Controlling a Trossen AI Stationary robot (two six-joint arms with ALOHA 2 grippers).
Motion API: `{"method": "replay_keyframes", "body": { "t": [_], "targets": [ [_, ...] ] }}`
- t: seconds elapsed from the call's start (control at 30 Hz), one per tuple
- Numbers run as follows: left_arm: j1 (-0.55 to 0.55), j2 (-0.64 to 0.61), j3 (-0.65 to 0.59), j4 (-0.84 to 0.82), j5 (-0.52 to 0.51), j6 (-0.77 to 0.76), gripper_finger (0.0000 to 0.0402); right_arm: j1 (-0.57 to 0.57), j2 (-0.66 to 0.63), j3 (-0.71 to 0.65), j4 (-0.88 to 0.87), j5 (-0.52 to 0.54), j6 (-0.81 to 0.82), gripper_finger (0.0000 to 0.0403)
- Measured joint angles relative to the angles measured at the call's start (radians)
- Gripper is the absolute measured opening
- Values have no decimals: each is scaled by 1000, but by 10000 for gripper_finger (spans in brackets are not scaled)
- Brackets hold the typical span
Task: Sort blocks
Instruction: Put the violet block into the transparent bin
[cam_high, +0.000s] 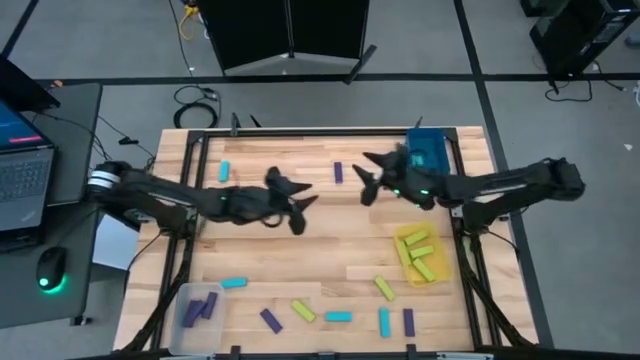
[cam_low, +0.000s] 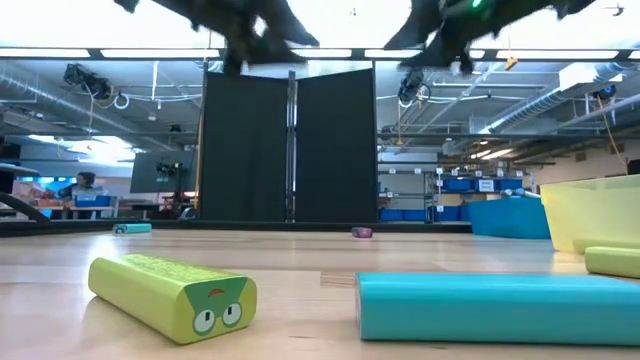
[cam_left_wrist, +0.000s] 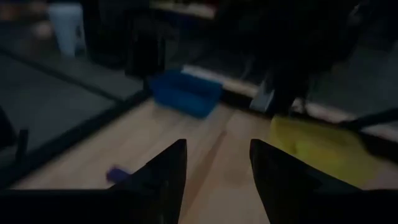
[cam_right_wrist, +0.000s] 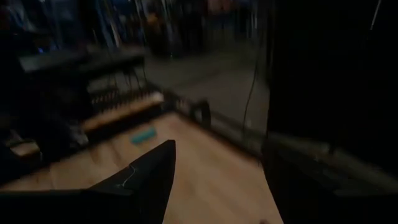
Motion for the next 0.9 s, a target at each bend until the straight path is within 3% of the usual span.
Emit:
{"method": "replay_keyframes", "body": {
  "t": [0.33,0.57,0.9],
  "targets": [
    [-97,-293,-51,-106,-116,131,183,-193,269,1,-49,-242,215,246],
    [-179,-423,-50,-270,-284,124,183,-235,422,102,-215,-253,248,246],
    [-288,-445,-50,-357,-420,60,183,-246,626,310,-394,-215,285,271]
  ]
}}
